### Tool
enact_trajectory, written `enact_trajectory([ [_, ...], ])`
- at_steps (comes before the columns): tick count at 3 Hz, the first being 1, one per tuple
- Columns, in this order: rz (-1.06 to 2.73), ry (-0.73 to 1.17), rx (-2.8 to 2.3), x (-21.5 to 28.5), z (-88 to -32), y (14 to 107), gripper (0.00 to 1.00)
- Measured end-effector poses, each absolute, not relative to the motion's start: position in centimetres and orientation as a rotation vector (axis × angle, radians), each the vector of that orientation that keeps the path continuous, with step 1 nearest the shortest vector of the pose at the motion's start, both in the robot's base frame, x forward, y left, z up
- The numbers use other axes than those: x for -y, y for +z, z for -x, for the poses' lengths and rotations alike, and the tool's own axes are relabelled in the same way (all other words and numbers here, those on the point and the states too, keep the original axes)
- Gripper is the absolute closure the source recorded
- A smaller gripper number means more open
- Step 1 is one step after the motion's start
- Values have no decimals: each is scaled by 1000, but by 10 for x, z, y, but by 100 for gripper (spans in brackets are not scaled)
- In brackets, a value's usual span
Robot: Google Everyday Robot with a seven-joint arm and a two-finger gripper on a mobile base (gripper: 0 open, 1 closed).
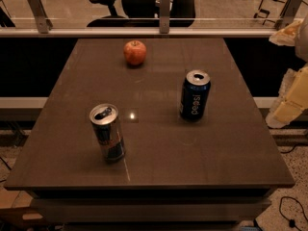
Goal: Knock pepsi can over
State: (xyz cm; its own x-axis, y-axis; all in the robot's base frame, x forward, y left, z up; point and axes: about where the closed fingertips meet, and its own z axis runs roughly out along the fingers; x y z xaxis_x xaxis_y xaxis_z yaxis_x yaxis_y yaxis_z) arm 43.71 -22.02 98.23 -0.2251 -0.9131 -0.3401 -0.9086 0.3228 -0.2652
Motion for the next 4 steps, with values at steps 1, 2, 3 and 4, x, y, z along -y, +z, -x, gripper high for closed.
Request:
enact_trajectory([
  [1, 1504, 68, -2117, 224, -440, 984, 0],
  [2, 1402, 150, -2077, 230, -450, 982, 0],
  [3, 1289, 237, -2045, 239, -455, 972, 0],
  [4, 1177, 303, -2011, 249, -460, 963, 0],
])
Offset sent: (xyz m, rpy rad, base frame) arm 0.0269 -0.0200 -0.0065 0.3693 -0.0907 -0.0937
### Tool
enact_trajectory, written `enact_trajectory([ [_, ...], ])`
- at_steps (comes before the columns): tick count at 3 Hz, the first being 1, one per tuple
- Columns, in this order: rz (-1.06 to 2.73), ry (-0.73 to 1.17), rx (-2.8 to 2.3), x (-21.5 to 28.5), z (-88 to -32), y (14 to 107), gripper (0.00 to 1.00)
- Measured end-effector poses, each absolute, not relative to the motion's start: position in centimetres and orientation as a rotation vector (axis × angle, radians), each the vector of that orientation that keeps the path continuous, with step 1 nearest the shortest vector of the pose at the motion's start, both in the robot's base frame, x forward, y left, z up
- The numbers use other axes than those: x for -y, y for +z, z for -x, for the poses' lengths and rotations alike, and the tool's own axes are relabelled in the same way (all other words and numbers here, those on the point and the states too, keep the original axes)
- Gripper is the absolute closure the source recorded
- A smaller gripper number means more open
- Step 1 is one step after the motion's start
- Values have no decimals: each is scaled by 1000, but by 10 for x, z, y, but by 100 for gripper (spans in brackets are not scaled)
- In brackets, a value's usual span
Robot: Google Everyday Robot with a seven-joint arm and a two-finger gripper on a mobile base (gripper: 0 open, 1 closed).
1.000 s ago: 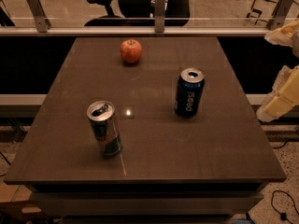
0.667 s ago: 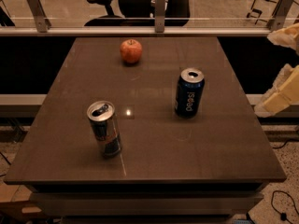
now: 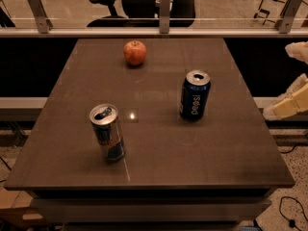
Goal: Knock pepsi can over
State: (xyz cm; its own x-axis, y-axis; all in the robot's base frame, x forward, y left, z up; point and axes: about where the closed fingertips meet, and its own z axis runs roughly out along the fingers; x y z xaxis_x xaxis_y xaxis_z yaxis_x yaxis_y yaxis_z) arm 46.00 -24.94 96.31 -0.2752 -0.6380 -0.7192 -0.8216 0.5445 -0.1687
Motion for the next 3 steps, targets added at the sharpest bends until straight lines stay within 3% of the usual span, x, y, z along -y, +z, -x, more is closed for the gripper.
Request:
enact_trajectory([
  [3, 991, 451, -1839, 238, -471, 935, 0],
])
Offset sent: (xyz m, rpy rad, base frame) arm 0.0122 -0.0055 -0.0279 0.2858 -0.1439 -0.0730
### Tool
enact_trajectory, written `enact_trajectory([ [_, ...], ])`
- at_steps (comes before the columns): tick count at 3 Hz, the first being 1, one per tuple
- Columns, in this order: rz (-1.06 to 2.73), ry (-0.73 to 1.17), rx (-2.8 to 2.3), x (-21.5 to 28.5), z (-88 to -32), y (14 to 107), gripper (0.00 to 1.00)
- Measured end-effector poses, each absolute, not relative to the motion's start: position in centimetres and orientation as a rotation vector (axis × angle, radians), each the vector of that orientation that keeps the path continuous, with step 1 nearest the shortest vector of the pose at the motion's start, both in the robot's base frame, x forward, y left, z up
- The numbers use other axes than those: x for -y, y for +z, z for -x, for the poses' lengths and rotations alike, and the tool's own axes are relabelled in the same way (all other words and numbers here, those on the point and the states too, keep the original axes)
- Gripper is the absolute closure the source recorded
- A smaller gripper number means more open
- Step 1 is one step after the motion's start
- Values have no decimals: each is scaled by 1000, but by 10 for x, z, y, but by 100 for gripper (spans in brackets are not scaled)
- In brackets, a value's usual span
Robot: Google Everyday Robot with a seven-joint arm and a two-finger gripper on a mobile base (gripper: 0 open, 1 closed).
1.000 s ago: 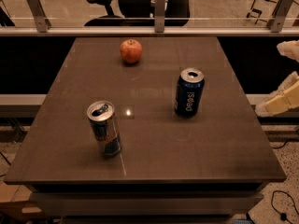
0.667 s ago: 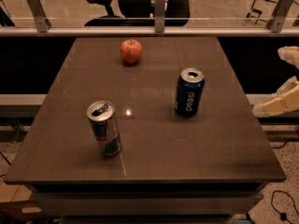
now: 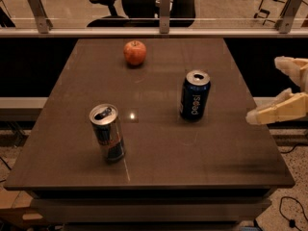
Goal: Knock pepsi can over
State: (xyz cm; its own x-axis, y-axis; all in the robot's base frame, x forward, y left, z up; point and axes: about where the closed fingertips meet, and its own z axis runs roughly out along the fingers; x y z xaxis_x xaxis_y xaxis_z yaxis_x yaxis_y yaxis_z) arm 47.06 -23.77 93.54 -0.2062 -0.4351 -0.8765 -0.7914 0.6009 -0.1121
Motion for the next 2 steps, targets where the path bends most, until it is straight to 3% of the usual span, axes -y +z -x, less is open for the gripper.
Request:
enact_trajectory([
  [2, 1017, 589, -1779, 195, -479, 907, 0],
])
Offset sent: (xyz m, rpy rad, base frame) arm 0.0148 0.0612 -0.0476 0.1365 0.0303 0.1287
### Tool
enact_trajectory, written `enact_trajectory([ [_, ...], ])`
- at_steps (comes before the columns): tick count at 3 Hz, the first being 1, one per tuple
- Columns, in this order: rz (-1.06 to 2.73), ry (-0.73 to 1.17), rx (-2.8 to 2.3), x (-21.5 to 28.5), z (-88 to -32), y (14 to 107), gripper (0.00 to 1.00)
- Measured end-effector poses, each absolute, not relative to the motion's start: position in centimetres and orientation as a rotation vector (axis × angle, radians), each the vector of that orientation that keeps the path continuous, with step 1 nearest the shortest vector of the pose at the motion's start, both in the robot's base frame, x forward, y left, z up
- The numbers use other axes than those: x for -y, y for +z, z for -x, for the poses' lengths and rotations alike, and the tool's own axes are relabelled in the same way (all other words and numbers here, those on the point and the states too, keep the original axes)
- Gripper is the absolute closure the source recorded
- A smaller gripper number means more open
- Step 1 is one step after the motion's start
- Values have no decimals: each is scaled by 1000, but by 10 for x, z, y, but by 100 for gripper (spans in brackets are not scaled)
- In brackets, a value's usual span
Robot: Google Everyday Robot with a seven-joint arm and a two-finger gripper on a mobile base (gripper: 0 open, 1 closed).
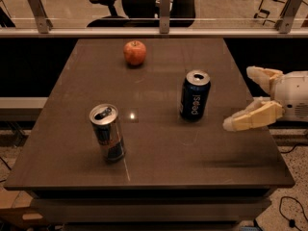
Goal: Knock pepsi can over
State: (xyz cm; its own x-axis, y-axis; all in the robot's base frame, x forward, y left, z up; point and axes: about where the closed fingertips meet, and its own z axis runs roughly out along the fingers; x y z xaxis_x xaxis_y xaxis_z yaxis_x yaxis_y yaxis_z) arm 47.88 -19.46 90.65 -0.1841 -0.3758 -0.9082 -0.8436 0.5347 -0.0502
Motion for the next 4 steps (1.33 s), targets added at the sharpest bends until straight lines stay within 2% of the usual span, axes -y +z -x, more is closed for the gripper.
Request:
enact_trajectory([
  [2, 1010, 651, -1721, 175, -489, 896, 0],
  [4, 1016, 631, -1659, 168, -509, 905, 0],
])
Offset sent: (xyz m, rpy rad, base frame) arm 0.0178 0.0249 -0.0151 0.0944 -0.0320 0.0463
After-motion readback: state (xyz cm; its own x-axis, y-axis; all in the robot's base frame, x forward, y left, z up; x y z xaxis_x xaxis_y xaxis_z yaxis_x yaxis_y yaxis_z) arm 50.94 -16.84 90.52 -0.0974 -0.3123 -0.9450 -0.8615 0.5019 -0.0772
